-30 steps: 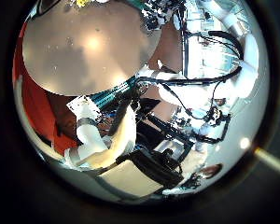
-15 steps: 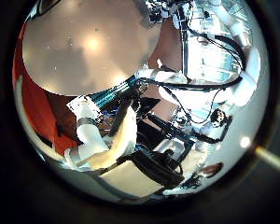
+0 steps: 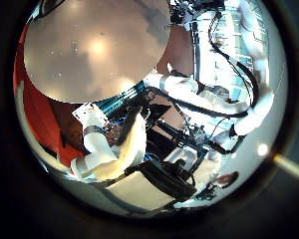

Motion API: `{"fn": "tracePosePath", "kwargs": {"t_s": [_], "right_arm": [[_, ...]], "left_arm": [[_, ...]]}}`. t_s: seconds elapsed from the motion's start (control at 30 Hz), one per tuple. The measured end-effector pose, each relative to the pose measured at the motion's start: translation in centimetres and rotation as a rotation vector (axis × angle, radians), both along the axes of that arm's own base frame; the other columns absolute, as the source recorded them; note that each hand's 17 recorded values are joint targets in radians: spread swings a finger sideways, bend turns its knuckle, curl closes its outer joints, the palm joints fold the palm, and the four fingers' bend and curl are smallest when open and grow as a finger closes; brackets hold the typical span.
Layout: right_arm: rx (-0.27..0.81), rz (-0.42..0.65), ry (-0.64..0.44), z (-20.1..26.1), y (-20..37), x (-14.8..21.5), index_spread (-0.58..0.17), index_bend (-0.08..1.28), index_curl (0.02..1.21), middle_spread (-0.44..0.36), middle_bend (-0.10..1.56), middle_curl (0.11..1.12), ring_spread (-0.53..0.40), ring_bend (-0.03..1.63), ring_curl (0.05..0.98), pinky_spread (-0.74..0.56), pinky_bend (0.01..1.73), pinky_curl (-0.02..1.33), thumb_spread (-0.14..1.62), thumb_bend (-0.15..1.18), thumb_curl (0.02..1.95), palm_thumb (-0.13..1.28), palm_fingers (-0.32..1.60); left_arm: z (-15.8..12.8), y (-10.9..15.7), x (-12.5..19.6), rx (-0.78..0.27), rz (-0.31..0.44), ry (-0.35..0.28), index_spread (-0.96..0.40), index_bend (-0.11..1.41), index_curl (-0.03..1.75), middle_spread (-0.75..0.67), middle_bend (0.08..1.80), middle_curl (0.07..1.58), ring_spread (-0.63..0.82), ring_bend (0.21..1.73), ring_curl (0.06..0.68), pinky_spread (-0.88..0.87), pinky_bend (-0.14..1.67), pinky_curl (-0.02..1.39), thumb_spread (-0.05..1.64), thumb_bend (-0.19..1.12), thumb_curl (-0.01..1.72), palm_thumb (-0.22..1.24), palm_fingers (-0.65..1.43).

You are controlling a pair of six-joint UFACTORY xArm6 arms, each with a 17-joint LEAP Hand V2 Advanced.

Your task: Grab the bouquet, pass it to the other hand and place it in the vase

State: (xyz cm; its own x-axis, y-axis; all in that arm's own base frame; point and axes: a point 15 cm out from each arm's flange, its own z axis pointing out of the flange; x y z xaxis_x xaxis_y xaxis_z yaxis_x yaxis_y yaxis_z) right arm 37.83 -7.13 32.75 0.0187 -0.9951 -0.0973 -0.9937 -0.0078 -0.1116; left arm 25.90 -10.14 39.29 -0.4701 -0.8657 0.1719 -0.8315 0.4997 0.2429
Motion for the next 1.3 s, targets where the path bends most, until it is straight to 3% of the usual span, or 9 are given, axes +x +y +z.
{"fn": "tracePosePath", "kwargs": {"t_s": [0.33,0.6,0.73,0.87,1.0,1.23,1.3], "right_arm": [[0.024,-0.061,0.050,-4.3,-1.1,-1.3,-0.256,1.14,0.97,-0.125,1.36,0.84,-0.183,1.49,0.671,-0.16,1.44,0.59,0.86,0.05,1.02,1.16,1.12],[0.017,-0.132,0.020,-3.5,-3.7,-1.9,-0.248,1.14,0.96,-0.122,1.37,0.82,-0.182,1.49,0.675,-0.17,1.41,0.64,0.86,0.04,1.09,1.15,1.12],[0.007,-0.155,-0.015,-2.0,-4.3,-2.5,-0.249,1.12,0.95,-0.131,1.35,0.81,-0.188,1.47,0.665,-0.20,1.37,0.65,0.90,-0.06,1.03,0.95,1.09],[0.001,-0.204,-0.030,-1.5,-5.8,-3.8,-0.277,0.96,0.90,-0.155,1.25,0.76,-0.215,1.39,0.616,-0.33,1.26,0.60,0.94,-0.07,0.90,0.77,1.00],[0.034,-0.227,0.060,-5.3,-5.5,-6.0,-0.347,0.63,0.81,-0.191,1.11,0.70,-0.243,1.28,0.566,-0.44,1.26,0.56,0.98,-0.05,0.77,0.67,0.68],[0.064,-0.274,0.156,-8.4,-4.0,-5.5,-0.408,0.45,0.70,-0.206,0.93,0.64,-0.254,1.20,0.504,-0.34,1.17,0.51,0.99,-0.04,0.63,0.61,0.42],[0.069,-0.269,0.187,-9.5,-3.5,-5.1,-0.368,0.40,0.68,-0.182,0.87,0.62,-0.241,1.21,0.505,-0.29,1.15,0.50,0.99,-0.04,0.61,0.60,0.32]], "left_arm": [[-0.3,-0.3,-0.7,-0.027,-0.042,0.011,-0.02,0.18,0.37,0.31,0.18,0.30,0.45,0.58,0.187,0.45,0.30,0.35,1.19,-0.02,0.30,0.29,0.18],[-0.5,-0.7,-0.5,-0.026,-0.058,0.022,-0.02,0.18,0.37,0.31,0.18,0.30,0.45,0.58,0.188,0.45,0.31,0.35,1.19,-0.02,0.31,0.29,0.18],[-0.3,-0.8,-0.5,-0.025,-0.061,0.020,-0.02,0.18,0.37,0.31,0.18,0.30,0.45,0.58,0.189,0.45,0.31,0.34,1.19,-0.02,0.31,0.29,0.18],[0.0,-0.5,-0.8,-0.021,-0.063,0.016,-0.02,0.18,0.38,0.31,0.18,0.30,0.45,0.58,0.189,0.45,0.31,0.34,1.19,-0.02,0.31,0.29,0.18],[-0.2,-0.5,-0.9,-0.019,-0.063,0.022,-0.02,0.18,0.38,0.31,0.18,0.30,0.45,0.58,0.190,0.45,0.31,0.34,1.19,-0.02,0.31,0.29,0.18],[-0.3,-0.5,-0.9,-0.020,-0.064,0.024,-0.02,0.18,0.38,0.31,0.18,0.30,0.45,0.58,0.191,0.45,0.31,0.34,1.19,-0.02,0.31,0.29,0.18],[-0.3,-0.5,-1.0,-0.022,-0.062,0.025,-0.02,0.18,0.38,0.31,0.18,0.30,0.45,0.58,0.191,0.45,0.31,0.34,1.19,-0.02,0.31,0.29,0.18]]}}
